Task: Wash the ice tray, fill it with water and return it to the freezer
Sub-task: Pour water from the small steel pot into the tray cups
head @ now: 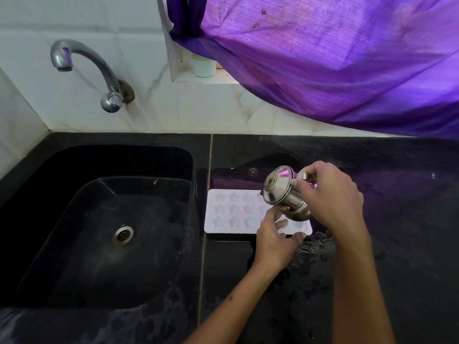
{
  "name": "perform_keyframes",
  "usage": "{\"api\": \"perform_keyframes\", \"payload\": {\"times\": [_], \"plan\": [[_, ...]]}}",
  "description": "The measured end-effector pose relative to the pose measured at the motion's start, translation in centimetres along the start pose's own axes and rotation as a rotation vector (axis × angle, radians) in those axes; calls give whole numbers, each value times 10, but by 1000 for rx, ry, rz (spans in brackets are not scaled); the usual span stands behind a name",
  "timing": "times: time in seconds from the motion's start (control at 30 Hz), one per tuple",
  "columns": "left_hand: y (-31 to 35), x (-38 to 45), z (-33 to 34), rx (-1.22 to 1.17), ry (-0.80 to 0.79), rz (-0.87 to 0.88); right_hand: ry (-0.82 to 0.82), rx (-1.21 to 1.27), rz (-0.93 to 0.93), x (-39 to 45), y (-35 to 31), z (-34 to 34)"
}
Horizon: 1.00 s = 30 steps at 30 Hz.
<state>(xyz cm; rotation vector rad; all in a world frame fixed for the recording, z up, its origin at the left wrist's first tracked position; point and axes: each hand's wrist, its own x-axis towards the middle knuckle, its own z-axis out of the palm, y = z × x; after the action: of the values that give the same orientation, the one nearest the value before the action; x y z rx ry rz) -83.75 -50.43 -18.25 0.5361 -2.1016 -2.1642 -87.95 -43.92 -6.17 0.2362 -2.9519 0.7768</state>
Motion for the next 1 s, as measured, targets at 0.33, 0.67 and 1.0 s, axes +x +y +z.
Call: {"api": "perform_keyframes", "payload": {"times": [0.33, 0.67, 1.0], "plan": [[6, -3, -4, -3, -9, 24, 13, 25, -4, 1, 2, -1], [9, -5, -15, 6, 86, 101, 27, 142, 4, 5, -2, 2], [5, -3, -23, 25, 114, 70, -25, 86, -34, 4, -17, 12]]}}
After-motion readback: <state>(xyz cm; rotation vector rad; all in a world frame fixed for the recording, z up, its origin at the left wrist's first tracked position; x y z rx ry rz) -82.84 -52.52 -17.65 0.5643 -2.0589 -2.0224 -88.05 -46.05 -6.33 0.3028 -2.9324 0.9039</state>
